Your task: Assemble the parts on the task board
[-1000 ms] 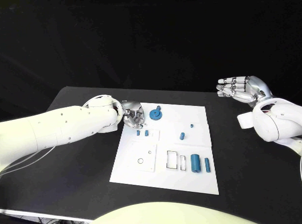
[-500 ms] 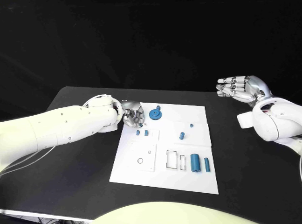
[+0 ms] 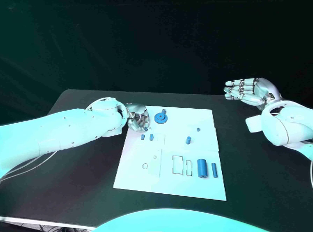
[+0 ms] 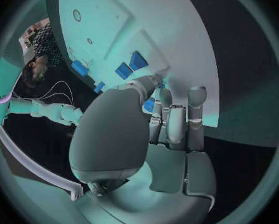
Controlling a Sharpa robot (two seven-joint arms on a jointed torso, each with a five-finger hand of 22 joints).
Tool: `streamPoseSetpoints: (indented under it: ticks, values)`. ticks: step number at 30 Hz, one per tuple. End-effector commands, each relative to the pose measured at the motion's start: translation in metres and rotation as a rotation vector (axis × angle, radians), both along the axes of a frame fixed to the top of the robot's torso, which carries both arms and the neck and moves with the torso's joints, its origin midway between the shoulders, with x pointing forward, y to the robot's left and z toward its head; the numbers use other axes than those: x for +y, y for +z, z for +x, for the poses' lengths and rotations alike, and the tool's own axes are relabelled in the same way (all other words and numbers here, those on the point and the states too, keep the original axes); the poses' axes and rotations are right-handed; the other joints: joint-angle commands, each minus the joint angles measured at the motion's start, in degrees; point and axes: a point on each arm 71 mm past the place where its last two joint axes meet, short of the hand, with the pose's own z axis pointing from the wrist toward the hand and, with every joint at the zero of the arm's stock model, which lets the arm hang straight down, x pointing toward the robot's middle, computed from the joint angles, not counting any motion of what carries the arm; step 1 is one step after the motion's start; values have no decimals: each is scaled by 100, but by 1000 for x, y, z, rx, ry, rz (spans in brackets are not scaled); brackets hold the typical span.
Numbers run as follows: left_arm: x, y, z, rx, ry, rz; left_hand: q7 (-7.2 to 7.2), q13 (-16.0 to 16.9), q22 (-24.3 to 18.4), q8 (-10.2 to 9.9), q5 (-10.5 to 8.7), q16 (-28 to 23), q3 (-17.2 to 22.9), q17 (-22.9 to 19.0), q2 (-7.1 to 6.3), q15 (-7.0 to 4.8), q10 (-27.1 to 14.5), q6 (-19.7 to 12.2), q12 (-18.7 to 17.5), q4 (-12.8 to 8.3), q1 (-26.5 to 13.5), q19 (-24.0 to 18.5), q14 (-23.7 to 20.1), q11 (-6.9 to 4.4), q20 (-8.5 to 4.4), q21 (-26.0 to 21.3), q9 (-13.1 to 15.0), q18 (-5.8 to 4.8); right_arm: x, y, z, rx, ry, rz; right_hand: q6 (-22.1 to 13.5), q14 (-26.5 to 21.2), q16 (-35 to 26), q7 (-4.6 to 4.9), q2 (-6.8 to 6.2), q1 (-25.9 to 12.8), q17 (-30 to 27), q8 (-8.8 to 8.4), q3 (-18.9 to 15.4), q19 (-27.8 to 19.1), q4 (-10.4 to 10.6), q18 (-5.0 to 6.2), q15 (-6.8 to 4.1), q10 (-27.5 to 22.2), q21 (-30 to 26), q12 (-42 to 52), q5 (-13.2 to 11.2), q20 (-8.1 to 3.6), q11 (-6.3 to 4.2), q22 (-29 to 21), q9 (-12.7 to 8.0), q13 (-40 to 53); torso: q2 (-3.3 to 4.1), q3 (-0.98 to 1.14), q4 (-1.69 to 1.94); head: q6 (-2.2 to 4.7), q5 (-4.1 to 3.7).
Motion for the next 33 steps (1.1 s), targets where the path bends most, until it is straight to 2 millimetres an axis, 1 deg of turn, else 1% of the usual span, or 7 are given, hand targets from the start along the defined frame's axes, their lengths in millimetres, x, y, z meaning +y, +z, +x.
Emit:
streamPoseSetpoints:
  ticks: [1,5,11,18,26,33]
  values:
    - [-2,-5,-3,18,-19,18,-3,9,20,11,17,43,29,25,1,-1,53,58,44,1,37,36,32,-6,-5,26,-10,-47,2,1,0,-8,18,1,48,40,-20,446,25,-28,-5,-20,-15,-35,-13,-20,9,20,20,-13,-15,-2,-3,-5,-6,0,1,3,-1,-6,1]
    - [-2,-7,-3,7,-25,23,-19,53,81,28,16,65,34,83,10,-10,104,107,74,13,30,82,70,-19,-10,73,-13,-58,2,1,0,-8,18,1,48,40,-20,446,25,-28,-5,-20,-15,-35,-13,-20,9,20,20,-13,-15,-2,-3,-5,-6,0,0,5,-1,-10,2]
    - [-1,-9,-2,-18,-35,42,-54,251,296,64,17,124,49,258,34,-39,298,214,179,21,37,249,181,-54,-31,236,-18,-102,2,1,0,-8,18,1,48,40,-20,446,25,-28,-5,-20,-15,-35,-13,-20,9,20,20,-13,-15,-2,-3,-5,-6,0,1,7,-2,-20,0]
    - [-1,-9,-2,-42,-47,50,-86,621,630,125,30,215,139,560,114,-89,664,416,335,-9,108,508,379,-99,-82,495,-17,-171,2,1,-1,-9,18,1,54,42,-19,445,29,-31,-7,-19,-15,-35,-11,-20,8,23,20,-12,-15,-2,-4,-9,-6,1,3,8,-3,-16,1]
    - [-3,-7,-3,-64,-57,33,-86,735,760,134,42,244,185,673,146,-99,790,470,372,5,94,608,454,-102,-99,594,-14,-198,2,1,-1,-9,18,2,54,42,-19,445,29,-31,-7,-19,-15,-35,-11,-20,8,23,20,-12,-15,-2,-4,-9,-6,1,3,6,-3,-14,0]
    - [-4,-4,-3,-89,-60,-7,-85,794,831,110,71,256,233,729,135,-95,865,463,381,43,45,664,495,-93,-105,651,-22,-214,2,1,-1,-10,19,2,54,42,-19,445,29,-31,-7,-19,-15,-35,-11,-20,8,23,20,-12,-15,-2,-4,-9,-6,1,2,2,-2,-6,0]
